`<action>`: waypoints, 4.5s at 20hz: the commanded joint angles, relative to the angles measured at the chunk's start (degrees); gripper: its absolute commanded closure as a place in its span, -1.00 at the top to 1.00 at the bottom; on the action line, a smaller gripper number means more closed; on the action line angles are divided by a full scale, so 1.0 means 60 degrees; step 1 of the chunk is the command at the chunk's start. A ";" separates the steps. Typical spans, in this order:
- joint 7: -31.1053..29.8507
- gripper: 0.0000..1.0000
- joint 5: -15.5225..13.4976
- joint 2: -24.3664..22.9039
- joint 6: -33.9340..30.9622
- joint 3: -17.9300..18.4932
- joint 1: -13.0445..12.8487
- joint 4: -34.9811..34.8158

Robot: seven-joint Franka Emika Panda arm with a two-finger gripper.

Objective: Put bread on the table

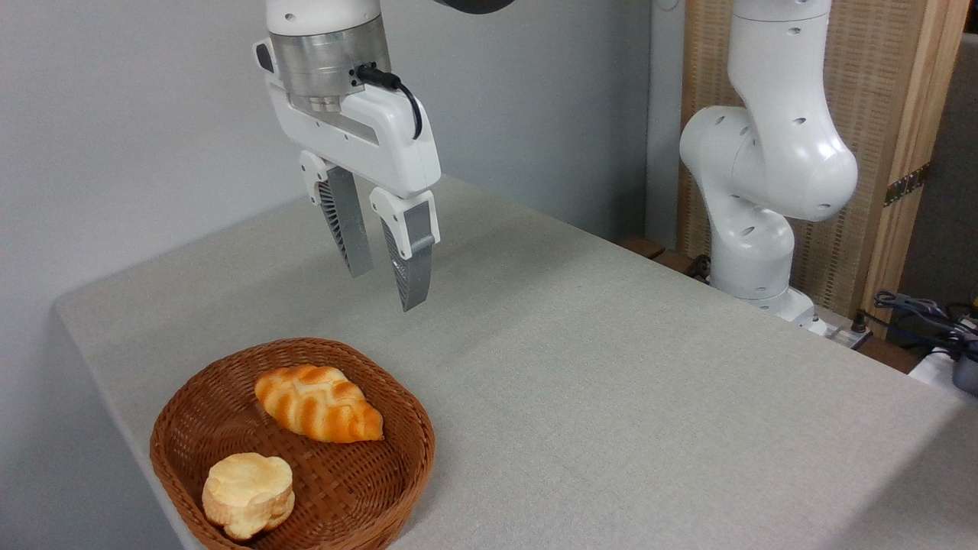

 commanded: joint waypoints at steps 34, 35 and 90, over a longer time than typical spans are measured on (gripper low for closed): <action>-0.0761 1.00 -0.0406 0.0497 0.0952 -0.0107 -0.0140 0.0044; -0.0994 1.00 -0.0479 0.0599 0.1230 -0.0151 -0.0242 0.0044; -0.4277 1.00 0.3124 0.3500 0.6213 -0.0913 0.0167 0.0161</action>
